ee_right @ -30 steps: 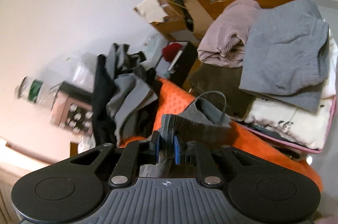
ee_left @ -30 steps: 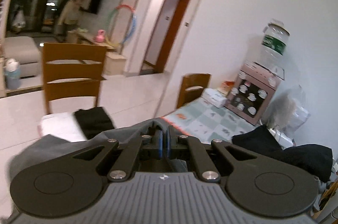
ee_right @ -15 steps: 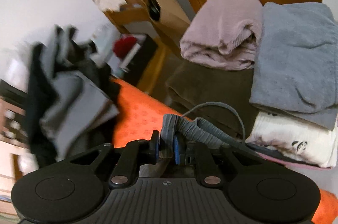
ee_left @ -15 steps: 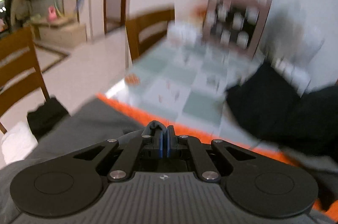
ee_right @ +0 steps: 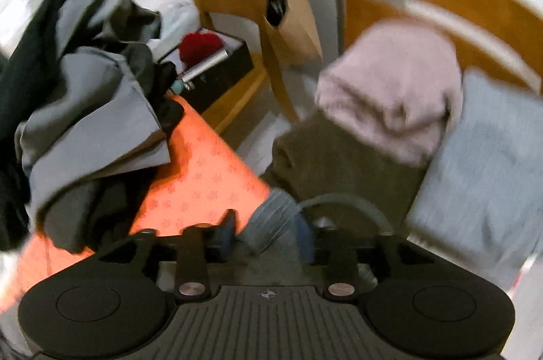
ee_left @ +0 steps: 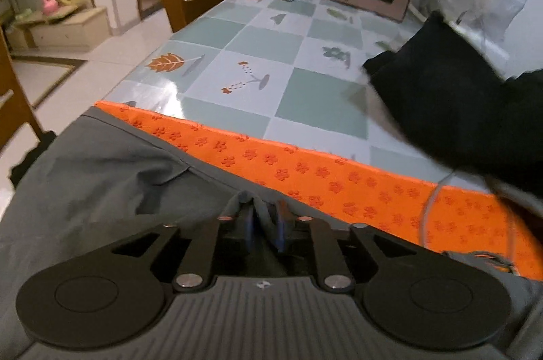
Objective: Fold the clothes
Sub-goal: 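Lay the grey trousers on the tablecloth and open both grippers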
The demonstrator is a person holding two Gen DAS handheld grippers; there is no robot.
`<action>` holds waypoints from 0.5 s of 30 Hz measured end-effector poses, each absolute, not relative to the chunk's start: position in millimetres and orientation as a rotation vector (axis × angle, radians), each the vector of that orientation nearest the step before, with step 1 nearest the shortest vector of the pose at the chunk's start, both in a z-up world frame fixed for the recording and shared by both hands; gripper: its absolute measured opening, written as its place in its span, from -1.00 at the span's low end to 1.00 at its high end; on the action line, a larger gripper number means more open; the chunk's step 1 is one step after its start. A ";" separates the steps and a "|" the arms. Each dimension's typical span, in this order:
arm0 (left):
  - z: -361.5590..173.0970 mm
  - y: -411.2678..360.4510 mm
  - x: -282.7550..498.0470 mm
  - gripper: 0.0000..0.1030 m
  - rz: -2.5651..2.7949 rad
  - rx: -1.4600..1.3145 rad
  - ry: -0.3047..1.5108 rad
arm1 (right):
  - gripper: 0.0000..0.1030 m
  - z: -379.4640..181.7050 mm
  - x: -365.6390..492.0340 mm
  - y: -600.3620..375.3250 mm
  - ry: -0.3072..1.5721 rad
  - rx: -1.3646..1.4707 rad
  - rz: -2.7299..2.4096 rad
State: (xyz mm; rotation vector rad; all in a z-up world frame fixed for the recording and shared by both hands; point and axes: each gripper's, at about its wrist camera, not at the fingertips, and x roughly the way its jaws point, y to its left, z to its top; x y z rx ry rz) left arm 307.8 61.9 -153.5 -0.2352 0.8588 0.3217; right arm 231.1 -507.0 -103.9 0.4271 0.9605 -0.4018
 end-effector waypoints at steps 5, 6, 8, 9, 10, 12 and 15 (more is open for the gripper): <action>-104.7 61.1 276.3 0.64 0.264 -0.237 0.804 | -0.07 -73.4 218.6 -504.7 0.920 0.298 -0.288; -92.4 57.5 266.1 0.68 0.260 -0.223 0.783 | -0.06 -67.4 215.7 -503.9 0.911 0.274 -0.267; -71.4 52.4 246.5 0.69 0.237 -0.209 0.754 | -0.04 -53.8 206.8 -500.4 0.887 0.215 -0.209; -62.0 49.8 235.9 0.71 0.232 -0.202 0.745 | -0.01 -47.3 202.2 -498.3 0.875 0.186 -0.178; -53.7 47.2 224.3 0.71 0.236 -0.196 0.740 | 0.00 -41.1 197.1 -496.0 0.863 0.159 -0.143; -37.2 42.1 201.3 0.71 0.242 -0.183 0.731 | 0.00 -29.6 186.6 -490.7 0.840 0.113 -0.072; -19.9 35.6 163.8 0.72 0.273 -0.175 0.732 | 0.02 -16.3 172.0 -483.6 0.812 0.071 0.032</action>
